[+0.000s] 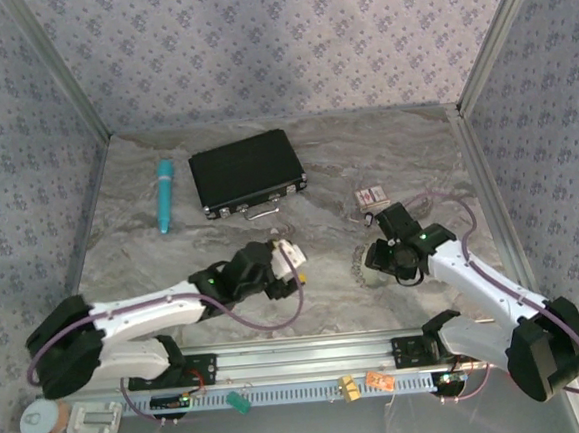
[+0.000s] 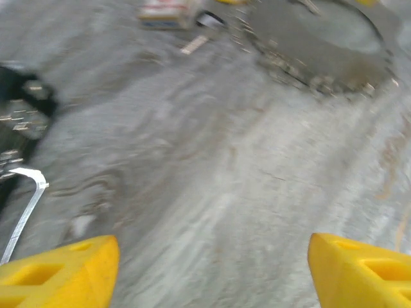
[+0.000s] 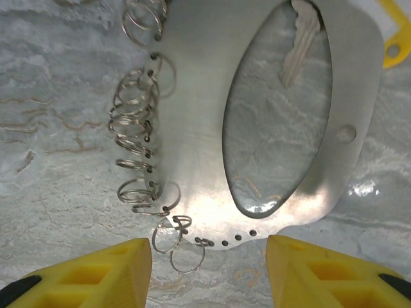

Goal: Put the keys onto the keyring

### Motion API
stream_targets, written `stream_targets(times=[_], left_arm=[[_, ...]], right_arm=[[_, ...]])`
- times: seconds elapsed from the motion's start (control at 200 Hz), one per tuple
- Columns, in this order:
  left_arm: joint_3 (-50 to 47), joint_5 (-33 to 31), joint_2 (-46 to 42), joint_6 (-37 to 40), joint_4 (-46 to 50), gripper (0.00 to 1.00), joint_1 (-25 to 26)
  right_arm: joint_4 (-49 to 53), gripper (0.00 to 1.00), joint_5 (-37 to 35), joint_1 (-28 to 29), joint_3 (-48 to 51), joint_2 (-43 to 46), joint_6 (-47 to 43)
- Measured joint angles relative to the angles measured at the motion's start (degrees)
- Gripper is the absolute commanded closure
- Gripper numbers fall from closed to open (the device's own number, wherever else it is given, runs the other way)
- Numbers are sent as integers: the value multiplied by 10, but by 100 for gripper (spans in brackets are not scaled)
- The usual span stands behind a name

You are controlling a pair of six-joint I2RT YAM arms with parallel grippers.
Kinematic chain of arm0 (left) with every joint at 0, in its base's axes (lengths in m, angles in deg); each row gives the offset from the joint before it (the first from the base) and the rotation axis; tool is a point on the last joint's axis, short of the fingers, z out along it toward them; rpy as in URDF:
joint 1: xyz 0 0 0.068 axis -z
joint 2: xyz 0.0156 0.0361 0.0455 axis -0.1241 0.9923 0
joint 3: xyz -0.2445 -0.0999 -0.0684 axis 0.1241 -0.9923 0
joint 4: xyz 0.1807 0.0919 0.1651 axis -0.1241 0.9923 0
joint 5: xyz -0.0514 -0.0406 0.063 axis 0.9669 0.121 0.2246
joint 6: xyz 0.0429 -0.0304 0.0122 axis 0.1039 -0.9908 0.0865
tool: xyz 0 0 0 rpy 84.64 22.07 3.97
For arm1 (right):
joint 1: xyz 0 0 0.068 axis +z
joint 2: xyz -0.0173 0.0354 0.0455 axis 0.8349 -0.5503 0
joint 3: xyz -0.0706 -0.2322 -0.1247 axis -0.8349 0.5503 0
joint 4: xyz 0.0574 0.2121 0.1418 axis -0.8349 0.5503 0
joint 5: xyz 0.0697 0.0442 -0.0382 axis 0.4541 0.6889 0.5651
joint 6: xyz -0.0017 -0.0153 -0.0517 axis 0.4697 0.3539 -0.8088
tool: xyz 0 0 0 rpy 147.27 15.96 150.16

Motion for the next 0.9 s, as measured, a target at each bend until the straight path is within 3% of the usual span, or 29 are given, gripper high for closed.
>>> stream_targets(times=[0.27, 0.51, 0.899], left_arm=[[100, 49, 172, 91, -46, 61, 39], [176, 96, 281, 132, -75, 65, 52], [233, 121, 358, 147, -75, 69, 67]], right_arm=[[18, 49, -16, -64, 8, 81, 33], [33, 49, -27, -100, 9, 137, 32], [39, 49, -36, -114, 9, 155, 19]])
